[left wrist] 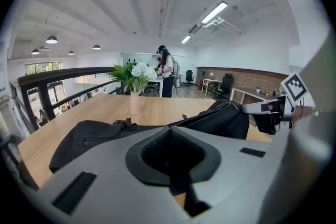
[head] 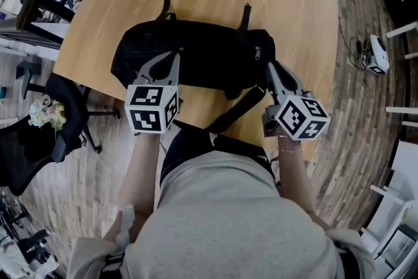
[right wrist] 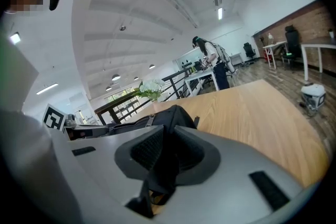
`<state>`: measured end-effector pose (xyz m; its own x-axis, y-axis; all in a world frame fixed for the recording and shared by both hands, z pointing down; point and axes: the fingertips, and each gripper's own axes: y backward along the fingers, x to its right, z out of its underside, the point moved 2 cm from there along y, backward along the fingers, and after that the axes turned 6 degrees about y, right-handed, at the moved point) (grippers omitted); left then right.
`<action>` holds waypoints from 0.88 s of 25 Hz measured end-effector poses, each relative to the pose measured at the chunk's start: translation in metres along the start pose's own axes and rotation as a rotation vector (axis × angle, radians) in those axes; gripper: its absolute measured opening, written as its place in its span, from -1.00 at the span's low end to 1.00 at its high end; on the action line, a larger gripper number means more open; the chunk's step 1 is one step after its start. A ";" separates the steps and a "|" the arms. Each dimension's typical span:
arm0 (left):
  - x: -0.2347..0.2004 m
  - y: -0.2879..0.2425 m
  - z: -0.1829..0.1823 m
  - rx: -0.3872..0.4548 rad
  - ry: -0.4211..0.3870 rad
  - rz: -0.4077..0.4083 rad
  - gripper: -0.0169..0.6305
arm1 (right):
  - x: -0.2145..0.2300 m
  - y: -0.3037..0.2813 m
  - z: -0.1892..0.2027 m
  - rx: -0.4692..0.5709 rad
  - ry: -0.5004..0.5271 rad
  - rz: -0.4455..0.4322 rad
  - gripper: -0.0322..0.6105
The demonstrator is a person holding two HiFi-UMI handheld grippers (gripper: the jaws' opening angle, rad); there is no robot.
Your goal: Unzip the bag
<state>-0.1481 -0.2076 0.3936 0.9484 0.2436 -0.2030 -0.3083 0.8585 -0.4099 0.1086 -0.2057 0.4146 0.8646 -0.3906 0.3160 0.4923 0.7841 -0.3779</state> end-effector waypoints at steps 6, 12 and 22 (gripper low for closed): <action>-0.001 0.000 0.000 -0.002 0.005 -0.003 -0.89 | -0.004 0.004 -0.006 -0.041 0.099 0.021 -0.52; -0.002 0.001 0.000 -0.001 0.013 -0.022 -0.89 | -0.025 -0.001 -0.023 -0.065 0.355 -0.019 -0.37; -0.001 0.001 0.000 0.003 0.000 -0.062 -0.89 | -0.076 -0.015 -0.035 -0.060 0.528 -0.186 -0.36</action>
<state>-0.1497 -0.2072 0.3932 0.9657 0.1898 -0.1772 -0.2485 0.8732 -0.4193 0.0395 -0.2044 0.3657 0.6877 -0.7203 -0.0904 0.6329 0.6559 -0.4114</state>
